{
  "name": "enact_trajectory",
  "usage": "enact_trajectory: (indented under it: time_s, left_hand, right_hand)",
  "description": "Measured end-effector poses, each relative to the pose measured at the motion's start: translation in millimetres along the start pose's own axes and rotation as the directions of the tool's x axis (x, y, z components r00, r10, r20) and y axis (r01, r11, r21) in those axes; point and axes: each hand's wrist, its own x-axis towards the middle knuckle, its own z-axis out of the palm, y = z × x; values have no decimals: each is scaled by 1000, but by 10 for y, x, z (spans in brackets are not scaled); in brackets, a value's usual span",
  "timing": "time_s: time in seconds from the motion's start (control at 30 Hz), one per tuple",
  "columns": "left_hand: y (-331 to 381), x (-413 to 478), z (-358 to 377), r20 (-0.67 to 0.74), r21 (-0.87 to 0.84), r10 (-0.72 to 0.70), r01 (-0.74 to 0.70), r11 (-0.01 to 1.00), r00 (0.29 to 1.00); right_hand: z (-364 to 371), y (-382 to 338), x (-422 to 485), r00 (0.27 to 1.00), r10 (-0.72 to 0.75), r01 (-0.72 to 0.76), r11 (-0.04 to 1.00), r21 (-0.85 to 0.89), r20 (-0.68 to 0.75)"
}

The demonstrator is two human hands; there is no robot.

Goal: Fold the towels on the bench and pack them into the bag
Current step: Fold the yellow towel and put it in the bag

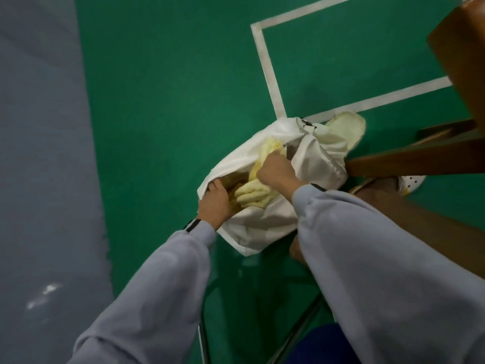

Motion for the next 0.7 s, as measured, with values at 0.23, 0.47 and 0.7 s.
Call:
enact_trajectory:
  time_s: [0.23, 0.47, 0.7]
  left_hand:
    - [-91, -184, 23, 127, -29, 70, -67, 997, 989]
    - [-27, -76, 51, 135, 13, 149, -152, 988, 980]
    - [-22, -135, 14, 124, -10, 146, -146, 989, 981]
  right_hand:
    - [421, -245, 38, 886, -63, 193, 951, -241, 460]
    - [570, 55, 113, 907, -150, 134, 989, 70, 394]
    - [732, -37, 46, 996, 57, -60, 997, 43, 71]
